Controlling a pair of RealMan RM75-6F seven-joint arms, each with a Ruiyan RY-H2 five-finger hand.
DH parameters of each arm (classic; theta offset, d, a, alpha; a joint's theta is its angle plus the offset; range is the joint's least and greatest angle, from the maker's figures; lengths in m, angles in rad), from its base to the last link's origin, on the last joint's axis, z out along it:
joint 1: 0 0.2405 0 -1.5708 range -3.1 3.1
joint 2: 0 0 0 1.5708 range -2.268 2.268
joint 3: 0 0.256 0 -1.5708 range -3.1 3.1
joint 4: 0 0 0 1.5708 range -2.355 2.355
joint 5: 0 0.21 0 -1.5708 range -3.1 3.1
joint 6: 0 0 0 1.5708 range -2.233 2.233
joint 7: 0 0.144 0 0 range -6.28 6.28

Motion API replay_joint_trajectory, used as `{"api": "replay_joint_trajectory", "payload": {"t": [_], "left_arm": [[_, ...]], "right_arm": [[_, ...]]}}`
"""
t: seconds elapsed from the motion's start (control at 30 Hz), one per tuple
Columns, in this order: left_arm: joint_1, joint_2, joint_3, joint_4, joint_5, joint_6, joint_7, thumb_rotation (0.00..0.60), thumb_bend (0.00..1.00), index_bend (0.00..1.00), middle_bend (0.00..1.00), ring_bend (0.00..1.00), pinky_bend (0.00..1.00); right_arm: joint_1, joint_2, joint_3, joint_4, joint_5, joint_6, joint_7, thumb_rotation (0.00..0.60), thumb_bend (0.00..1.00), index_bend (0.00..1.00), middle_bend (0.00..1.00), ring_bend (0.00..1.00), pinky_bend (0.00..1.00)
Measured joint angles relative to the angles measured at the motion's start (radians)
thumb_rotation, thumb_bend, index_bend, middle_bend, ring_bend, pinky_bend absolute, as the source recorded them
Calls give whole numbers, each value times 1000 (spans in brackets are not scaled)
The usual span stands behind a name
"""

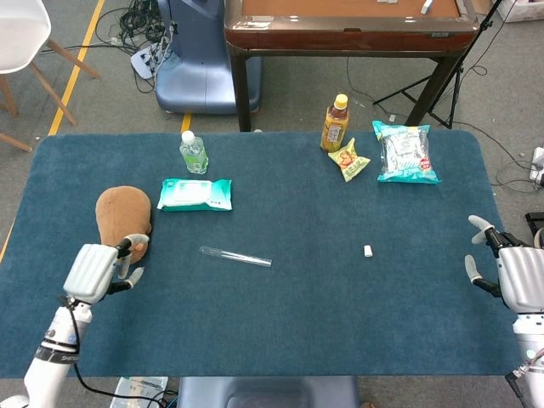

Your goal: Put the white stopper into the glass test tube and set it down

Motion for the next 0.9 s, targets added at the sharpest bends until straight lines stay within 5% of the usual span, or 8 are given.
{"api": "replay_joint_trajectory", "payload": {"t": [0.33, 0.9], "left_arm": [[-200, -131, -52, 74, -182, -228, 159, 600, 258, 380, 960, 974, 1000], [-439, -386, -70, 246, -468, -318, 502, 600, 258, 423, 1000, 1000, 1000]], "right_arm": [[26, -14, -4, -7, 11, -50, -25, 600, 425, 201, 426, 431, 564], [29, -17, -15, 19, 25, -80, 4, 600, 426, 201, 463, 493, 564]]}}
